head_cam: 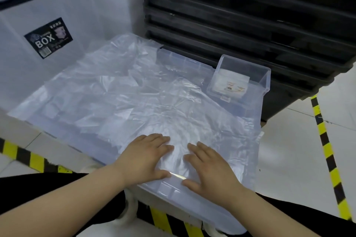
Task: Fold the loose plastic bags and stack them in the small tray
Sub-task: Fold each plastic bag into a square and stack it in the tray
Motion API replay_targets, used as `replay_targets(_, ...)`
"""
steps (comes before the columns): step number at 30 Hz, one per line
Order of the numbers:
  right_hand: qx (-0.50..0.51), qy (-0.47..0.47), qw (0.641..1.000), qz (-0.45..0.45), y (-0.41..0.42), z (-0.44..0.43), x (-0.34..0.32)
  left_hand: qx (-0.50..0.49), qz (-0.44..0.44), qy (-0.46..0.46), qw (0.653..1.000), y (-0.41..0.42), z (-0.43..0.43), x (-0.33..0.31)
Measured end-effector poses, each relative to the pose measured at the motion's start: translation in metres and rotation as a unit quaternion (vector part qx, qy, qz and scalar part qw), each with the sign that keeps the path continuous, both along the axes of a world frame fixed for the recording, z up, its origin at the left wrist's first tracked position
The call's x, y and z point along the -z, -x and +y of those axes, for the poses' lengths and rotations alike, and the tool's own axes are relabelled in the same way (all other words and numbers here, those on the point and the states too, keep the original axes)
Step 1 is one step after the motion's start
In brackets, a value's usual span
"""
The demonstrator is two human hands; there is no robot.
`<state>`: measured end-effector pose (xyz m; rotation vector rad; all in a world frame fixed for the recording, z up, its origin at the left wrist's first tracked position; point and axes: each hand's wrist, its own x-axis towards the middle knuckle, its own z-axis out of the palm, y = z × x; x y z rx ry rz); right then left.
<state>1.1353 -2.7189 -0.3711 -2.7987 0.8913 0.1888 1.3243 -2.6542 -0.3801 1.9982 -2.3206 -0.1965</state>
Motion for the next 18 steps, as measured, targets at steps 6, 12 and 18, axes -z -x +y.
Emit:
replay_targets(6,-0.029,0.01,0.997,-0.075,0.001,-0.007,0.003,0.019,0.058,0.009,0.998,0.001,0.006,0.005)
replay_targets(12,-0.007,0.02,0.989,-0.144,-0.004,-0.016,0.003,0.055,0.089,0.046,0.993,0.001,-0.004,0.002)
replay_targets(18,0.023,-0.072,0.982,-0.176,-0.003,-0.021,-0.007,0.01,0.141,0.075,0.987,0.003,-0.01,0.004)
